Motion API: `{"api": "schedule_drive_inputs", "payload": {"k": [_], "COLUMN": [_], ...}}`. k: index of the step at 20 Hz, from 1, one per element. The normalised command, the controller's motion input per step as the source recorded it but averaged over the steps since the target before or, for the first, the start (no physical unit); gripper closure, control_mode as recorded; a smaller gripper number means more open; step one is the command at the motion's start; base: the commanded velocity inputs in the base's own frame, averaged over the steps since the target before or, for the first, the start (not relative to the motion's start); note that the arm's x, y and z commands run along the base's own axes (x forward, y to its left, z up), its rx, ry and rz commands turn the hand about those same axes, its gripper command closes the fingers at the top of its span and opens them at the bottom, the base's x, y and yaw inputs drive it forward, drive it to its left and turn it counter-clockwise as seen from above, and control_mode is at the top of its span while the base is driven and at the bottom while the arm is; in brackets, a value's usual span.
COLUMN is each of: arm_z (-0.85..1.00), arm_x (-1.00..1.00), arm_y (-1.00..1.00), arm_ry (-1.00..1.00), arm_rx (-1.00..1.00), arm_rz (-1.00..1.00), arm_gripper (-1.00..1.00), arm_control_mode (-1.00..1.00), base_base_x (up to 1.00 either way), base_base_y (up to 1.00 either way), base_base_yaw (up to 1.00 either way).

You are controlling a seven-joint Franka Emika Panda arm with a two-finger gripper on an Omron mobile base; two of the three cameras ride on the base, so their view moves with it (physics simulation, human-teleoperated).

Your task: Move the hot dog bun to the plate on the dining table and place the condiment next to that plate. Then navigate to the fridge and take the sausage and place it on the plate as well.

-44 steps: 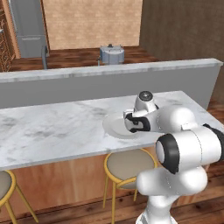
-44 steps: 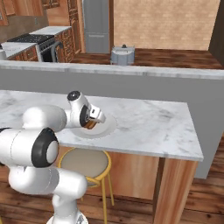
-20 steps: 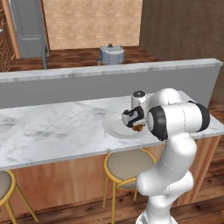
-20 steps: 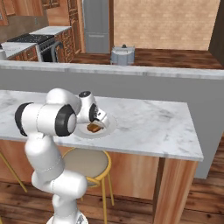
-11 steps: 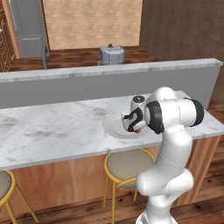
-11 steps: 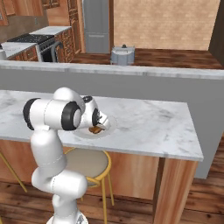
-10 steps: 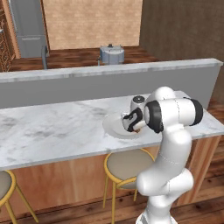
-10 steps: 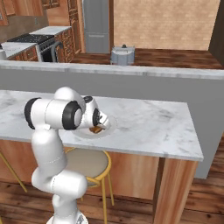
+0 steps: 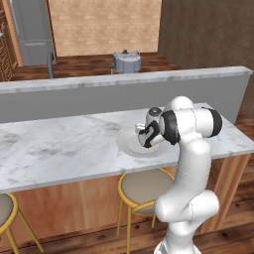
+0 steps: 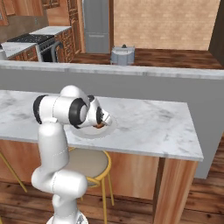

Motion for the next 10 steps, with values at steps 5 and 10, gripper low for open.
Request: {"api": "schedule_drive_inputs", "payload": {"k": [5,10], "arm_z": [0.16,0.71], "arm_x": [-0.09,-0.39], "arm_y": [0.00,-0.08], "arm_ry": [-0.02,-0.01], "arm_rx": [0.00,0.01], "arm_rz": [-0.06,-0.11], "arm_gripper": [-1.00,-1.00], "arm_control_mode": [-1.00,-1.00], "base_base_x": [0.00,0.00], "base_base_y": [0.00,0.00], "base_base_yaw": [0.00,0.00]}}
